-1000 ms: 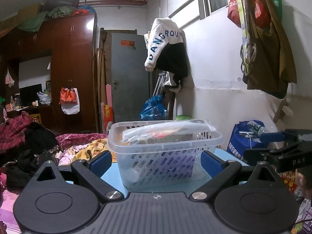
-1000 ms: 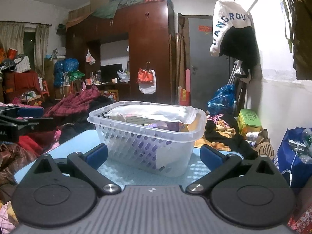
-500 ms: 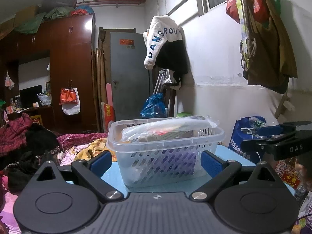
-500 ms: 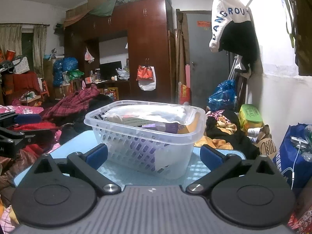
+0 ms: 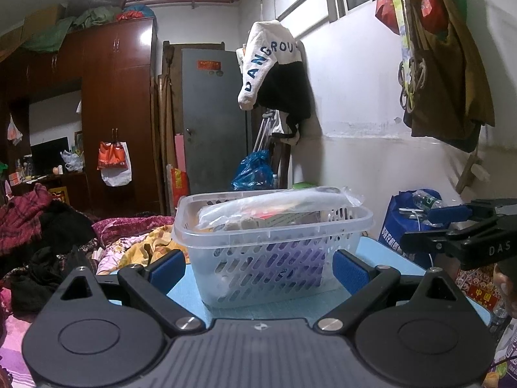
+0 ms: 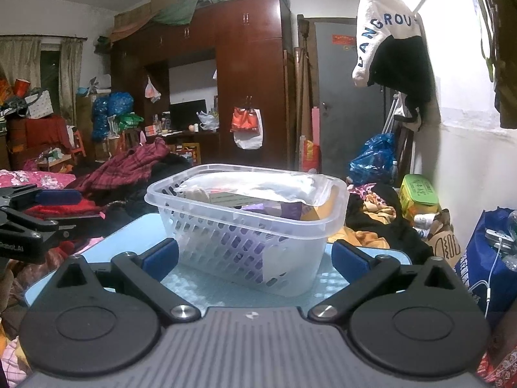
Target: Organize objects
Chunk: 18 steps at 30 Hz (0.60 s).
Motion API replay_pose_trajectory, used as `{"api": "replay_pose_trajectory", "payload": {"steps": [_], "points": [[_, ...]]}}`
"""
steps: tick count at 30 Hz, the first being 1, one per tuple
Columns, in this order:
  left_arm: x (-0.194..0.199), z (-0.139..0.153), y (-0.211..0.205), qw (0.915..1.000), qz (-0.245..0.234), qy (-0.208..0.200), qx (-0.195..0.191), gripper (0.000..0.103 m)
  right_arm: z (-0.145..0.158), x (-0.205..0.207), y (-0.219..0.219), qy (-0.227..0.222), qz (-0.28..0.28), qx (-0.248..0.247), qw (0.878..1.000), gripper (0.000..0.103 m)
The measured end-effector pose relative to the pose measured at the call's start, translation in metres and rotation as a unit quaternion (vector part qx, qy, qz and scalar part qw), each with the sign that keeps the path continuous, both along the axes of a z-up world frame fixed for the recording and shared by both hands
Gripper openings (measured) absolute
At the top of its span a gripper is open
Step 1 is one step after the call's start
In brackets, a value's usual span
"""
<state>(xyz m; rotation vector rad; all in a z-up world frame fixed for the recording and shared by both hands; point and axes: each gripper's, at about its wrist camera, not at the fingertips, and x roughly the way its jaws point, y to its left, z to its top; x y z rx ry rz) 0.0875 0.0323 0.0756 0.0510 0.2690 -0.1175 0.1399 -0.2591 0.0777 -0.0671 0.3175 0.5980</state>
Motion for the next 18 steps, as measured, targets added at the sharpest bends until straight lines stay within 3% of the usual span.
{"api": "replay_pose_trajectory", "payload": {"steps": [18], "points": [[0.0012,-0.0012,-0.0068,1.0000,-0.003,0.000,0.004,0.099,-0.0001,-0.0009,-0.0004,-0.001,0.000,0.000,1.000,0.103]]}}
